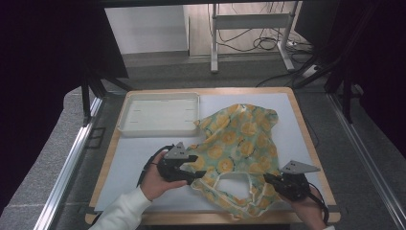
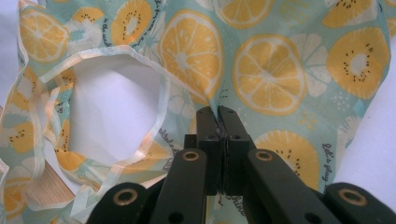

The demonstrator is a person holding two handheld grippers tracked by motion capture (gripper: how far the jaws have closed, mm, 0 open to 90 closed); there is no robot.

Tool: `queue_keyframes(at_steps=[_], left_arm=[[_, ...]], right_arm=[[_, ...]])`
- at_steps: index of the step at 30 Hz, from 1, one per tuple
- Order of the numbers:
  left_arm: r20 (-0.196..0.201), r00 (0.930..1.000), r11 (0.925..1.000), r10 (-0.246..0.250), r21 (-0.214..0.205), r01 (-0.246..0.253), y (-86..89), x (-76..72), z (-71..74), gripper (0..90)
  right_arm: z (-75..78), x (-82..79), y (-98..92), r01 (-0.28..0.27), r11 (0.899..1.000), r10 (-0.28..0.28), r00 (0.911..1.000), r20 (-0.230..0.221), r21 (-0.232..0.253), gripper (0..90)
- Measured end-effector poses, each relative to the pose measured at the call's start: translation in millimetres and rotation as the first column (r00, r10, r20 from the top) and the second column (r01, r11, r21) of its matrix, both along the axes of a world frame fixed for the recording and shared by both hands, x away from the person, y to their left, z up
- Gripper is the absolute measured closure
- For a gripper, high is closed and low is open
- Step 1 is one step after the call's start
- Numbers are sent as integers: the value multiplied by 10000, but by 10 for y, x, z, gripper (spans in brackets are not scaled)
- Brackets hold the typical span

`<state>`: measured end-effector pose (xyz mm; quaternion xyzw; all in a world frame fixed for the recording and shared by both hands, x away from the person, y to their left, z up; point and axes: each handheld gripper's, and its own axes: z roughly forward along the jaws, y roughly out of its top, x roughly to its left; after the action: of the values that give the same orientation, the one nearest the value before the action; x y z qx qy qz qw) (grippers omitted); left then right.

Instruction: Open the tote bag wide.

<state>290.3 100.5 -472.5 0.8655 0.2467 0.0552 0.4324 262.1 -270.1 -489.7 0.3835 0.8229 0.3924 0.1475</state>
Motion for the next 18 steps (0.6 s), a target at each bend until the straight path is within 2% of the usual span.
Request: queue_keyframes(at_steps=[3,7,10,12,15,18], left_arm=[[-318,9994,9998,-113,187,119,-109,68,-70,327],[-671,9971,9967,-354,701,401,-223,135,-200,318],[-860,9941,9915,-667,1055,756,-273,135,-296,302],[-1150,9894,9855,-890,1338,1043,-291,138,-351,265],[-1474,9849,9811,-911,1561,1141,-299,154,-450,247],[-1596,9827,9768,-943,1758,1223,-308,164,-529,258]], right_arm=[[0,3,-10,29,10000,-29,10000,4,44,880],[-9,8,-14,13,10000,-13,10000,-32,9,880],[-8,7,-17,-2,10000,2,10000,-22,2,880],[-10,8,-21,14,10000,-14,10000,-31,8,880],[-19,13,-25,-5,10000,4,10000,-68,-6,880],[-19,11,-19,-17,10000,16,9999,-100,-39,879]])
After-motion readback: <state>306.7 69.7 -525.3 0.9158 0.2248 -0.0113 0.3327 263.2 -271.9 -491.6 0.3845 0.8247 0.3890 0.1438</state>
